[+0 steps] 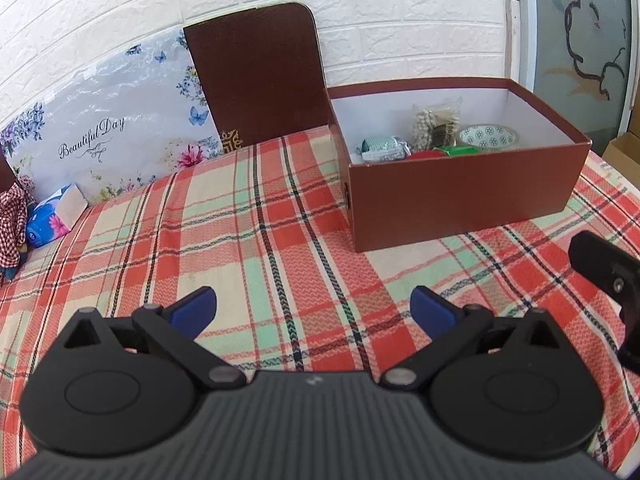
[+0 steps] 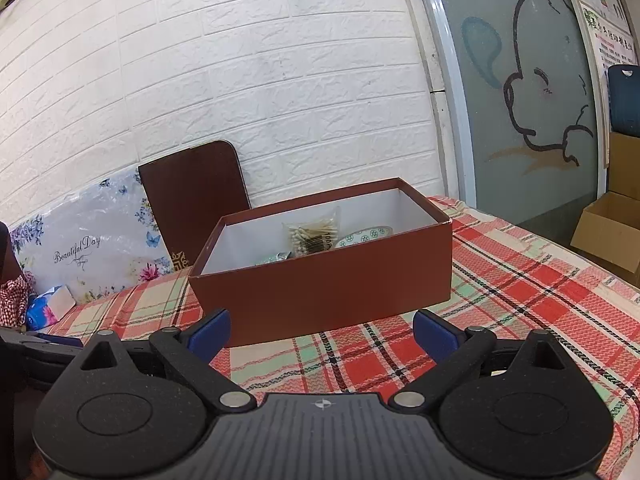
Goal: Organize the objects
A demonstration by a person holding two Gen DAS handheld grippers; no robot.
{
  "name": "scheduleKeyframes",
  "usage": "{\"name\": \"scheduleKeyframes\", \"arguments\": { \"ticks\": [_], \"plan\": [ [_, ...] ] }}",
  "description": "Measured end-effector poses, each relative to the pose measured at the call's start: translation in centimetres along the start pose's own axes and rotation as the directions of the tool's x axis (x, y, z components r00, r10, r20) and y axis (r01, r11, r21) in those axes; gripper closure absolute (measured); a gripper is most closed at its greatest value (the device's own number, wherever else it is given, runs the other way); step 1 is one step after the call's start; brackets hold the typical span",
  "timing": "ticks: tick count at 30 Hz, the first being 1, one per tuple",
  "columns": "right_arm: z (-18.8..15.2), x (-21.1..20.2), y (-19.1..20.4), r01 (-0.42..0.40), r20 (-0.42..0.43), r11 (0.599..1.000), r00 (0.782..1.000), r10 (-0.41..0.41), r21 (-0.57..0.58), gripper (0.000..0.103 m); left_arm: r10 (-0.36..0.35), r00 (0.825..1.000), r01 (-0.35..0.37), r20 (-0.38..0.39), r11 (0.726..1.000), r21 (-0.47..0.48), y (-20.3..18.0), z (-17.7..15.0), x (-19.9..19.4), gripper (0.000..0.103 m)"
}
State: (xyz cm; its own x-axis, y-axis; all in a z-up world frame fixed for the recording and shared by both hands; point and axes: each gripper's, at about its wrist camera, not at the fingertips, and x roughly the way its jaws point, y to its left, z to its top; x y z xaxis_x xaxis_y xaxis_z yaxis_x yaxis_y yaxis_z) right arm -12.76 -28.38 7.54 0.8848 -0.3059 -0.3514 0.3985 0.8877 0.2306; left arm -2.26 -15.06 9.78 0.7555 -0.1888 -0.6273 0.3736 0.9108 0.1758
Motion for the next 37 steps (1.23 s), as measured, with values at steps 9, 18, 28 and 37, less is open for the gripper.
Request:
{"name": "scheduleKeyframes", "arguments": {
  "ticks": [9,18,28,37],
  "plan": [
    [-0.06,0.19,-0.08,-0.002,-0.011,1.0,1.0,0.002,0.006,0.005,-0.007,1.0,0.007,-0.013,1.0,0.0,-0.06,-0.07,0.05,0.0],
    [-0.09,0.28,-0.12,-0.003,-0.012,1.0,1.0,0.003,0.006,0.005,0.02,1.0,-0.019,-0.014,0.999,0.026,-0.37,-0.16,0.0,0.0],
    [-0.33,0.34,-0.18,0.0,-0.021,1.0,1.0,0.0,0.012,0.005,0.018,0.998,-0.017,-0.062,1.0,0.014,-0.17,-0.31,0.5,0.0],
    [-0.47,0.47,-0.06,0.003,-0.029,1.0,1.0,-0.003,0.009,0.005,-0.032,0.998,0.033,-0.05,0.999,0.023,-0.49,-0.5,0.27,0.0]
  ]
}}
